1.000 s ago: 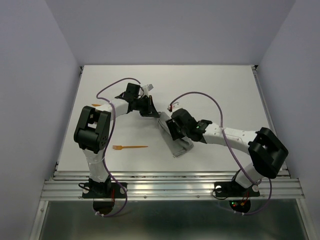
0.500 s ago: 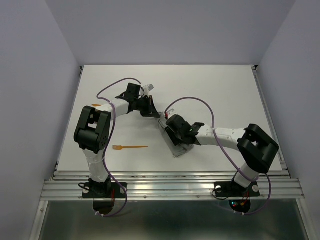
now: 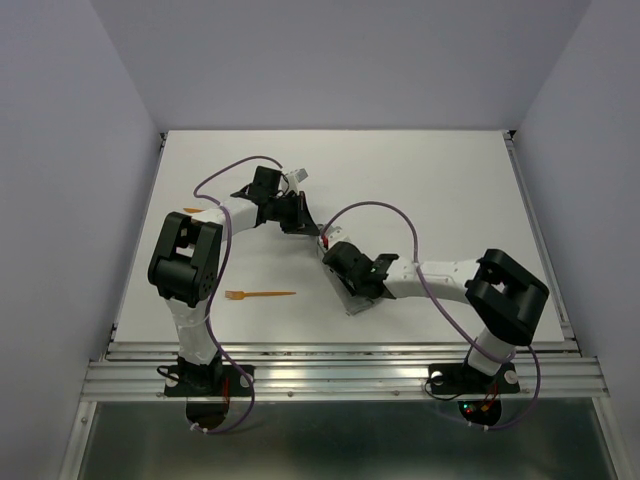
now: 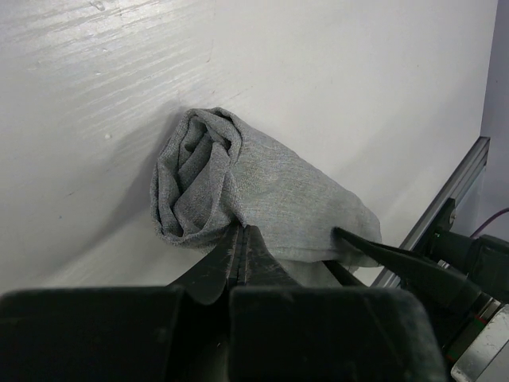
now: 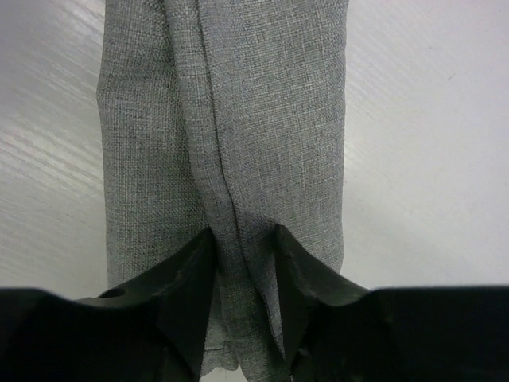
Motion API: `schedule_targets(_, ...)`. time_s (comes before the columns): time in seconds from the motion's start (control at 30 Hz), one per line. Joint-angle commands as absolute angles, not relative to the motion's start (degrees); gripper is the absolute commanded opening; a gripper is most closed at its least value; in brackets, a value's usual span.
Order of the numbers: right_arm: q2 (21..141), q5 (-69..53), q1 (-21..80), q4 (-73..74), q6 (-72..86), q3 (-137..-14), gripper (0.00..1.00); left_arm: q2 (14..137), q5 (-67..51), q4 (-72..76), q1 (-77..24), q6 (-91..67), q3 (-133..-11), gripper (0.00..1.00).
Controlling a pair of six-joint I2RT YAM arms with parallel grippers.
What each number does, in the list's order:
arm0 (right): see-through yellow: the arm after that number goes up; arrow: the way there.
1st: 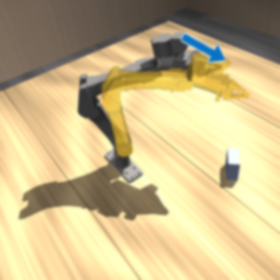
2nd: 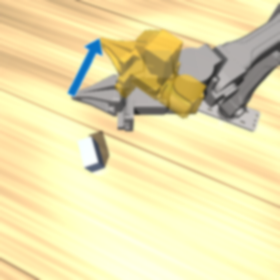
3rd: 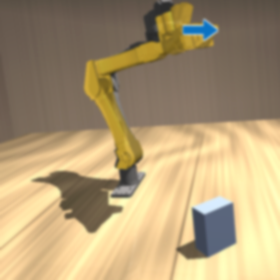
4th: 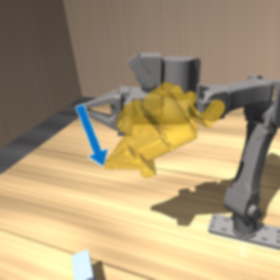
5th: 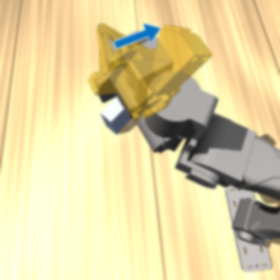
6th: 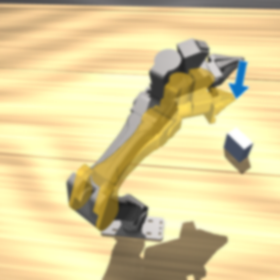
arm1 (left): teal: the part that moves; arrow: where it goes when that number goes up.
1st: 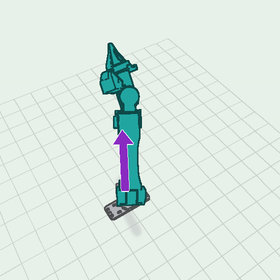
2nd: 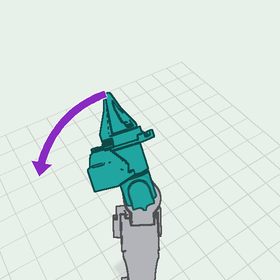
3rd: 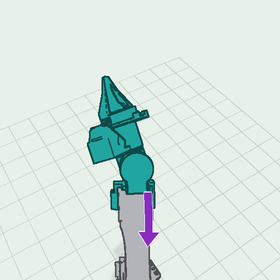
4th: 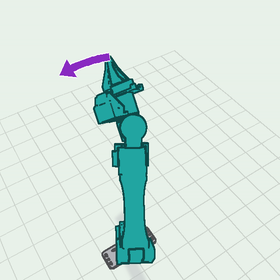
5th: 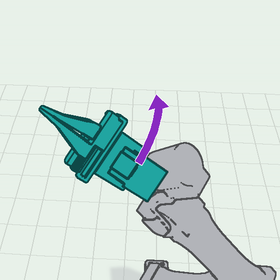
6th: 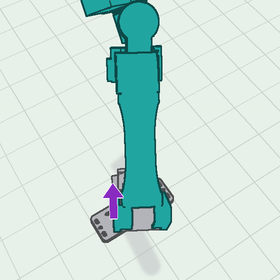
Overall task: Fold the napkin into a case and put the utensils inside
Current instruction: Smooth out the smaller rectangle-folded napkin at the center of the board.
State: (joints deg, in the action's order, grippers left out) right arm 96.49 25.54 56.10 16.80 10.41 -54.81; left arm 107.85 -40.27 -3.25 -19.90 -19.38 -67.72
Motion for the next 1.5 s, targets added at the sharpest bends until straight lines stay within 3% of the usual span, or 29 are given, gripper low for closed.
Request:
schedule_targets(0.0, 96.0, 30.5, 57.1, 17.8, 11.0, -55.8, 0.28, 107.1, -41.7, -2.8, -20.4, -19.1, -68.3, 0.0)
schedule_targets(0.1, 95.0, 31.3, 57.1, 17.8, 11.1, -55.9, 0.17, 107.1, -41.7, -2.7, -20.5, -19.2, -68.3, 0.0)
schedule_targets(0.27, 93.4, 31.1, 57.7, 18.8, 11.1, -56.9, 0.13, 107.1, -41.7, -2.7, -20.7, -19.1, -68.0, 0.0)
schedule_targets(0.43, 93.1, 30.3, 58.2, 19.5, 11.2, -58.4, 0.01, 107.1, -41.7, -2.5, -20.7, -19.2, -68.0, 0.0)
schedule_targets(1.4, 98.0, 22.7, 58.7, 25.0, 16.6, -66.2, 0.01, 107.1, -41.0, -1.9, -21.3, -19.4, -67.2, 0.0)
schedule_targets(1.47, 98.4, 22.7, 58.7, 24.7, 17.4, -65.9, 0.01, 106.8, -40.6, -2.9, -21.4, -19.1, -67.8, 0.23)
